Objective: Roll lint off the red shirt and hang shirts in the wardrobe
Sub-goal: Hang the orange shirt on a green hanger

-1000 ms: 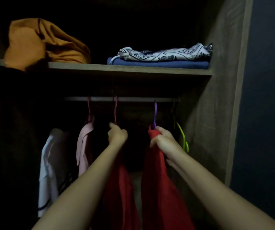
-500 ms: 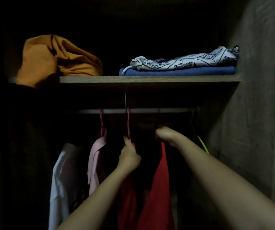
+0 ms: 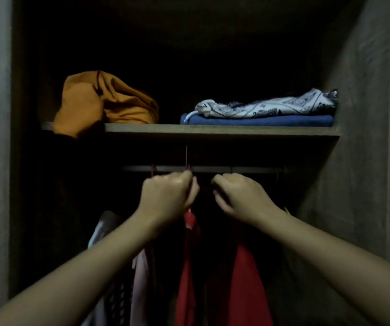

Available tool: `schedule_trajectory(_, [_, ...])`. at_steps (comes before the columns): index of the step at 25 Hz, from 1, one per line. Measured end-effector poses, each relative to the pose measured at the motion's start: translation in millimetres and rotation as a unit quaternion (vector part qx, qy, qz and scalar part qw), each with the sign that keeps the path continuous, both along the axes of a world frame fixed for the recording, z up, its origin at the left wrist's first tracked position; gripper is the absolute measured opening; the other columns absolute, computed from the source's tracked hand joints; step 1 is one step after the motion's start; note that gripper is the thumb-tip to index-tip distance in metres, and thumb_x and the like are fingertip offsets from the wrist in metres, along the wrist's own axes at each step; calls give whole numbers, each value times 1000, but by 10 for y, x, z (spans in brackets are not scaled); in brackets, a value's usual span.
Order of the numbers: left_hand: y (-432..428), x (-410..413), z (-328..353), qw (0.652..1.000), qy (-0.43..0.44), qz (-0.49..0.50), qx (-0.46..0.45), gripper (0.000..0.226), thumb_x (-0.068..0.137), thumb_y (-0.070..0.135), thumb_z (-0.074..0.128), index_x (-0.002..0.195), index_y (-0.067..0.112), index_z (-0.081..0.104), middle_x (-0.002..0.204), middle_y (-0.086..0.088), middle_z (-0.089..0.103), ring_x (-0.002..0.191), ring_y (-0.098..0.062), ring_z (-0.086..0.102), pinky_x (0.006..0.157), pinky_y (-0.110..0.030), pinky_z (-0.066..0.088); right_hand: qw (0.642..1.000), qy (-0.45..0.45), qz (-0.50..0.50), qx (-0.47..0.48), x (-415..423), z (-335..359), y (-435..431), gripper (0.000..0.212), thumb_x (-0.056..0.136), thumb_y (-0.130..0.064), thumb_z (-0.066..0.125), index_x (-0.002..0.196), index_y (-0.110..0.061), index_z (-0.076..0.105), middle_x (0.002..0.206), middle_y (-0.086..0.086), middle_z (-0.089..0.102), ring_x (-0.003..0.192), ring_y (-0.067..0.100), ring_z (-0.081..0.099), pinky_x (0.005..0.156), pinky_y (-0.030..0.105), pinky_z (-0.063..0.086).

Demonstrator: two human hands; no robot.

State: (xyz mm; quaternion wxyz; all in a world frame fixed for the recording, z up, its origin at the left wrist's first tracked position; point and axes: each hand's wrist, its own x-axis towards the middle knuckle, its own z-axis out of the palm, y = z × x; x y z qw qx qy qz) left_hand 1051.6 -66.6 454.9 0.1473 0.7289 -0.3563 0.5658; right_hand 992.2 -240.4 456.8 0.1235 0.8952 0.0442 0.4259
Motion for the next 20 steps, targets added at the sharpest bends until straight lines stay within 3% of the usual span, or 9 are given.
schedule_trajectory(2, [312,-14,452,975,-208,-52,-55,26,85,28,50,62,16,51,55,-7,58,45,-28,57,38,-27,37,978,-135,78,-136,-128,261,52,26,81,-30,48,93,-9,58,88,10,62,82,28,58,76,34,44])
schedule_trajectory(4, [569,96,966,965,-247,-41,-77,25,86,28,46,70,11,54,66,-12,59,58,-30,59,45,-33,43,972,-165,35,-165,-103,646,-9,46,81,-40,50,113,-8,55,114,16,61,105,29,55,95,34,37])
schedule_trajectory(6, [773,331,1435,985,-139,39,-95,42,86,40,37,97,7,60,106,-19,61,95,-35,59,70,-45,53,978,-139,-40,-151,-5,933,-10,72,79,-55,45,132,-6,45,137,18,49,126,31,46,108,36,25])
schedule_trajectory(8, [932,633,1692,985,44,164,-39,64,87,58,37,135,16,43,148,-16,32,132,-36,35,100,-53,36,982,-97,-85,-138,81,1016,2,85,76,-64,40,138,-5,40,144,17,43,131,30,44,109,37,19])
schedule_trajectory(9, [1006,751,1745,969,142,201,-5,76,84,68,37,144,22,29,153,-14,24,136,-36,29,106,-53,28,982,-91,-95,-134,105,1032,2,87,76,-65,39,139,-5,39,144,16,43,132,29,43,109,37,18])
schedule_trajectory(11, [1103,855,1755,942,265,195,58,96,70,86,26,145,26,25,140,-13,44,126,-33,44,105,-52,34,981,-98,-98,-139,99,1022,-4,88,77,-66,38,141,-5,36,146,14,40,135,26,39,108,37,18])
schedule_trajectory(14, [1206,734,1781,963,215,124,107,118,48,99,9,130,23,47,100,0,62,98,-22,61,88,-41,50,980,-96,-96,-146,86,1028,-16,92,76,-68,37,142,-5,34,147,13,39,135,25,38,105,36,19])
schedule_trajectory(17, [1241,674,1841,969,188,103,122,117,40,101,16,132,33,40,124,-1,50,116,-25,50,93,-46,45,986,-67,-92,-122,80,1053,-12,96,76,-72,31,145,-7,18,153,11,24,141,24,27,113,33,10])
schedule_trajectory(20, [1269,706,1731,948,290,-1,128,107,46,93,42,138,43,24,135,-5,40,118,-25,46,98,-42,44,990,-34,-91,-101,7,1063,29,100,72,-82,6,146,-16,-9,153,-2,-12,145,13,-6,116,30,-6])
